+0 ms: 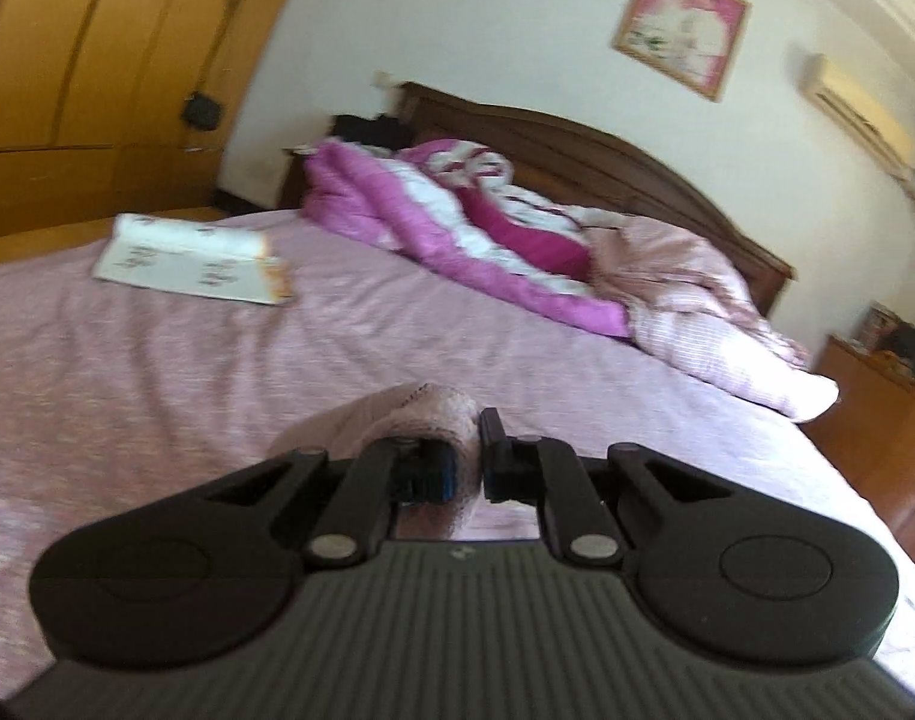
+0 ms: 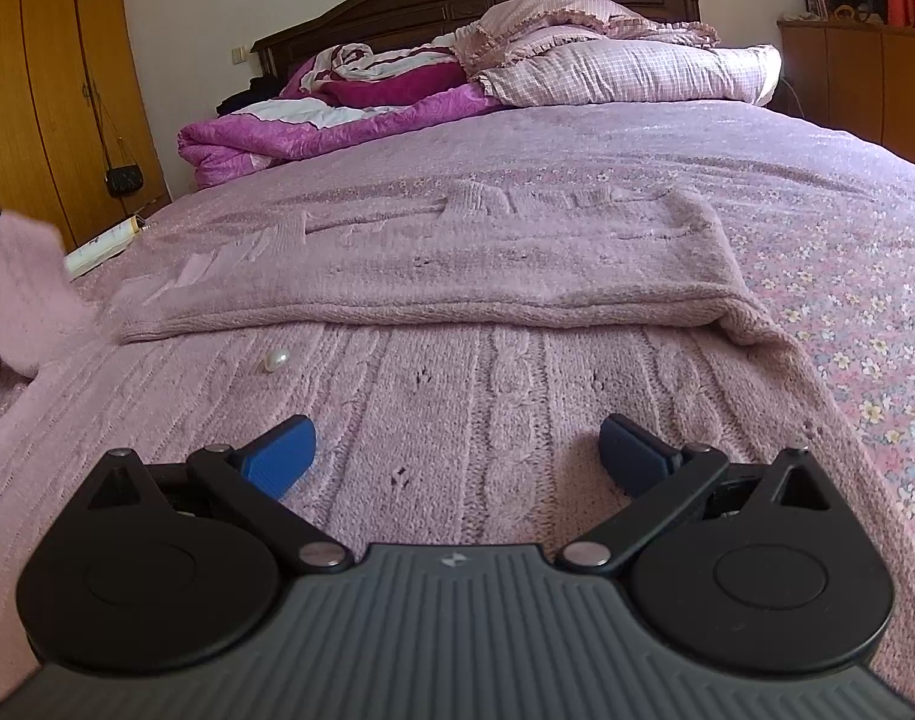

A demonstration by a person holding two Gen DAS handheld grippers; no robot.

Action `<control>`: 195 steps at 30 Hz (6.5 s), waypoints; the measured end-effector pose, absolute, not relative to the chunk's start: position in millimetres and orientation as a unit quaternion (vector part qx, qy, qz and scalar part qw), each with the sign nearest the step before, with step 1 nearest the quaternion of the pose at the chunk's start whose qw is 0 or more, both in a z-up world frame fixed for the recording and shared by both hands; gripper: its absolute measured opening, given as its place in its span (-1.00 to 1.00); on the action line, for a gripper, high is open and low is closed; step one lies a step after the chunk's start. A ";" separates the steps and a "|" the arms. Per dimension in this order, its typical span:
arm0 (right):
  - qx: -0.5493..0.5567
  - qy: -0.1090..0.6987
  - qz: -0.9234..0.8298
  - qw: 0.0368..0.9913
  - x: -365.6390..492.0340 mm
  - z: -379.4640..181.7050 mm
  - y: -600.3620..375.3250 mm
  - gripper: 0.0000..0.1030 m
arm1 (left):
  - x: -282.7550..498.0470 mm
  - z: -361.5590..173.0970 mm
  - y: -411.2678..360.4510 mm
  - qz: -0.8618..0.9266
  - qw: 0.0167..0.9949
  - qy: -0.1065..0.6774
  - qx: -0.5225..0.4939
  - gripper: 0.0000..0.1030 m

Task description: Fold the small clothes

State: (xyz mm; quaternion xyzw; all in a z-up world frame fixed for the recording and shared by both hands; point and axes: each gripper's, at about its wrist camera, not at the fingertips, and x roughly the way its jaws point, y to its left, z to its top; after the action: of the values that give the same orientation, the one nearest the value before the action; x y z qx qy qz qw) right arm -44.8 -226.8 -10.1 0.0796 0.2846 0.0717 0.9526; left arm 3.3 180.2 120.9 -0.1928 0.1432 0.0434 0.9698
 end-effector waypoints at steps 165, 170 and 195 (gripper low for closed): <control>-0.004 0.189 0.110 0.976 52.7 128.2 -130.0 -0.85 | -11.8 57.7 110.1 0.009 0.947 0.315 -0.061 0.03; 0.016 0.187 0.052 0.981 44.6 118.6 -182.5 -0.85 | 0.3 50.9 98.6 0.005 0.946 0.321 -0.052 0.03; 0.097 0.287 -0.075 0.950 28.9 29.4 -275.4 -0.07 | 8.8 27.0 93.0 0.013 0.935 0.353 -0.029 0.04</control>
State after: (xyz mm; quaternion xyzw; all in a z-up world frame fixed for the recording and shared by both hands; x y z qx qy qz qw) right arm 28.9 -275.4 29.4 0.0969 0.2874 -0.0754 0.9499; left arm 8.8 93.0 27.0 -0.0288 0.3530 0.0130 0.9351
